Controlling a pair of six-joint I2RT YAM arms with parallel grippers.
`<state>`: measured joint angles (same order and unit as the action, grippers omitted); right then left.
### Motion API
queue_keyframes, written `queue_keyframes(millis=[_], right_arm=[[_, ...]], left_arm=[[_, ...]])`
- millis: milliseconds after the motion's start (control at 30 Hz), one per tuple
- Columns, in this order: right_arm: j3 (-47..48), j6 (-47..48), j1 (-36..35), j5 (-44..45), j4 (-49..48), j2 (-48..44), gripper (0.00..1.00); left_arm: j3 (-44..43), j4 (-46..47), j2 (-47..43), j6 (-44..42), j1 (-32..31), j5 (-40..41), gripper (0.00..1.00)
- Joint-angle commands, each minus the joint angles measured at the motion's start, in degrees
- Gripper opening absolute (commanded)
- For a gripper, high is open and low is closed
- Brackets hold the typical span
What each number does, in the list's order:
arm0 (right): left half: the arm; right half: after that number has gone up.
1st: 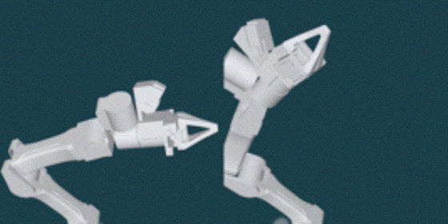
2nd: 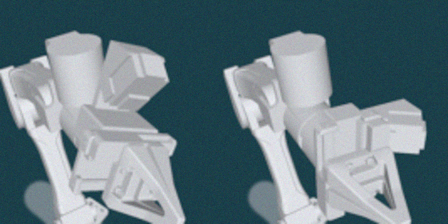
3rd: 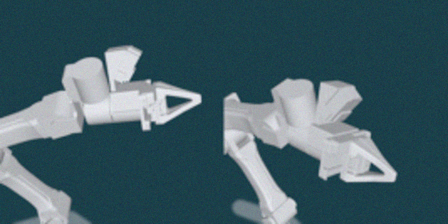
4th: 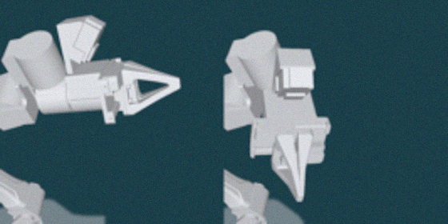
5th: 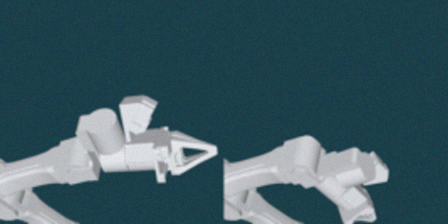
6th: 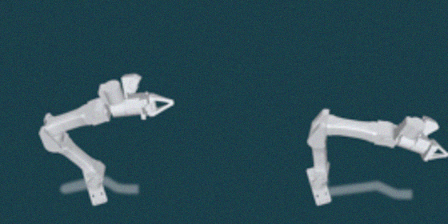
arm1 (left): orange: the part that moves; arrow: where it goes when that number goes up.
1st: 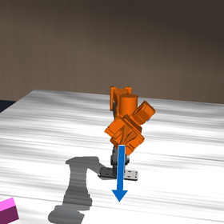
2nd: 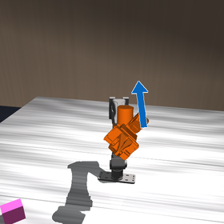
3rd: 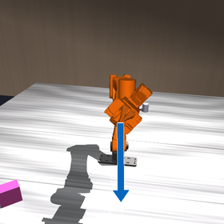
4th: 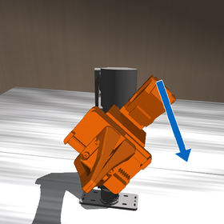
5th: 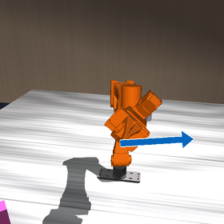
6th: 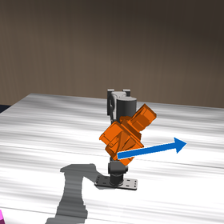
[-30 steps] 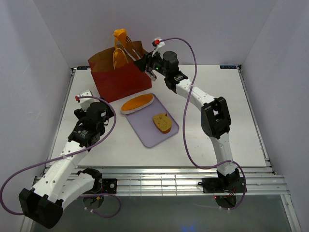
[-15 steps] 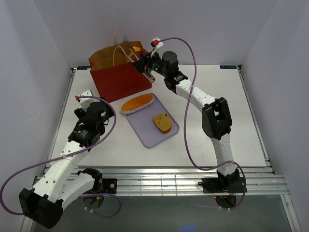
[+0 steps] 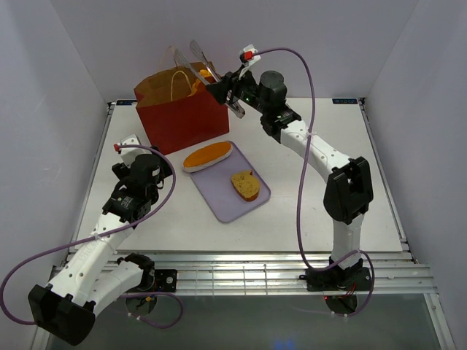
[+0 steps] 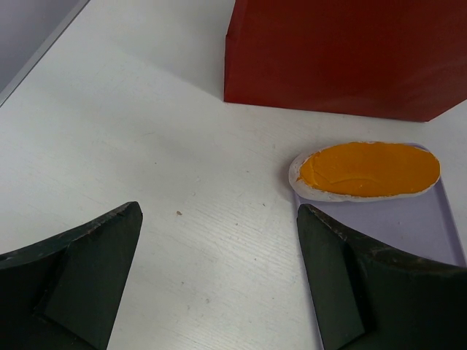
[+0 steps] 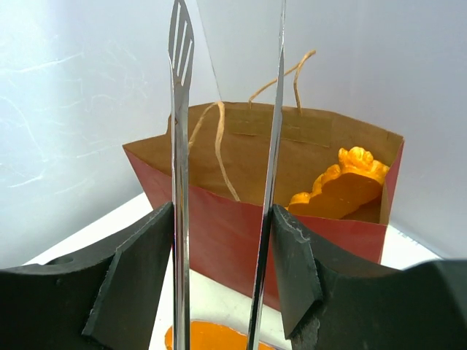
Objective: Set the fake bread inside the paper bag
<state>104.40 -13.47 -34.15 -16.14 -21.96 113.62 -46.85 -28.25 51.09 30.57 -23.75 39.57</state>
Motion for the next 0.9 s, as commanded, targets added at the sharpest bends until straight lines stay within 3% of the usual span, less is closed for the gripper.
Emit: queue_keyframes(millis=[0,333,867], right_arm=[[-1.74,2.22,-0.13,1.72,-1.51,-5.60,0.60],[-16.84,6.35,-0.13,8.57,3.49,-24.12,0.60],[-63.95,2.41,2.25,28.79,4.99,-57.98,0.61]], left_arm=[[-0.08,0.48,-0.99,-0.77,-0.16,-0.02,0.98],[-0.17,0.48,-1.52,-1.30,-0.07,0.51,0.98],[-0.26,0.48,-2.05,-1.91,-0.07,-0.55,0.98]])
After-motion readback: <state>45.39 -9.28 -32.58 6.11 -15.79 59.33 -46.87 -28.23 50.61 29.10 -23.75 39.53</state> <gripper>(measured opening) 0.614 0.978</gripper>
